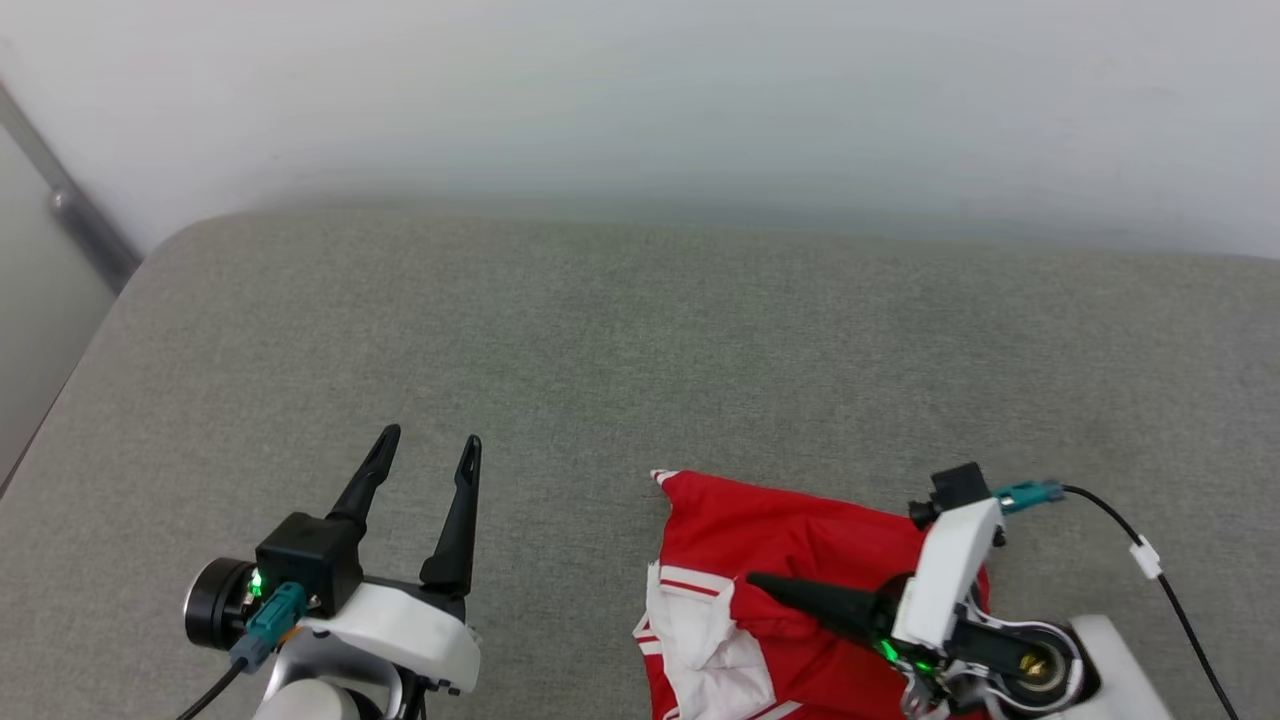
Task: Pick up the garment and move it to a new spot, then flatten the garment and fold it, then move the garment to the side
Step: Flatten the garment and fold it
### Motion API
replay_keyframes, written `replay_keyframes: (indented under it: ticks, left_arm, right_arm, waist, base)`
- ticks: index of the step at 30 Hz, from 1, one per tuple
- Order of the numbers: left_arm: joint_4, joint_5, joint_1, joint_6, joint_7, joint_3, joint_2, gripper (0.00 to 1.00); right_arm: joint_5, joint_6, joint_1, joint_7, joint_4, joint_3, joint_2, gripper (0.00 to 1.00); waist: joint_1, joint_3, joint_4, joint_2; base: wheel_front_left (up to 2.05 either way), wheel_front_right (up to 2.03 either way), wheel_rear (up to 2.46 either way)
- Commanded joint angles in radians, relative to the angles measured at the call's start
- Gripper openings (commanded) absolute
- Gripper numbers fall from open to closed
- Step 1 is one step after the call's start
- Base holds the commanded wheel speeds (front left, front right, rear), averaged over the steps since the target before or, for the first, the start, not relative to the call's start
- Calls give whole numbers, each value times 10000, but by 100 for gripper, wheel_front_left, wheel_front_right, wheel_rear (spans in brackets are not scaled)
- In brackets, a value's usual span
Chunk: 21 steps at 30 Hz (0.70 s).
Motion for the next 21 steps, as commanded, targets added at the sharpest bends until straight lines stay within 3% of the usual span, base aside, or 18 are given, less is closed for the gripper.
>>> replay_keyframes:
  ticks: [1,5,6,7,8,12,21]
  left_arm:
    - [8,54,-191,-9,3,10,-37,100]
    - [67,57,-325,-76,-70,-7,-84,100]
    - [90,59,-343,-80,-95,-10,-93,100]
    - [124,44,-353,-68,-119,-4,-119,100]
    - [148,34,-357,-65,-148,-1,-132,100]
    - [256,-4,-375,-51,-223,34,-161,100]
    - [356,-1,-359,55,-268,66,-128,100]
  right_arm:
    - [60,-4,-214,-245,78,205,8,0]
    - [-74,-4,-651,-1133,509,1247,5,0]
    - [-104,-2,-768,-1336,537,1444,10,11]
    - [-162,-2,-854,-1480,604,1635,9,73]
    - [-243,-2,-919,-1589,657,1811,9,100]
    - [-623,-4,-1209,-1838,595,2301,-41,100]
    - [-3046,-4,-1718,-2299,-659,3839,-1337,100]
  waist:
    - [0,117,140,0]
    - [0,356,338,0]
    - [0,398,361,0]
    - [0,430,371,0]
    - [0,456,375,0]
    - [0,492,347,0]
    - [0,347,28,0]
  base:
    - [0,0,0]
    - [0,0,0]
    - [0,0,0]
    - [0,0,0]
    - [0,0,0]
    - [0,0,0]
    - [0,0,0]
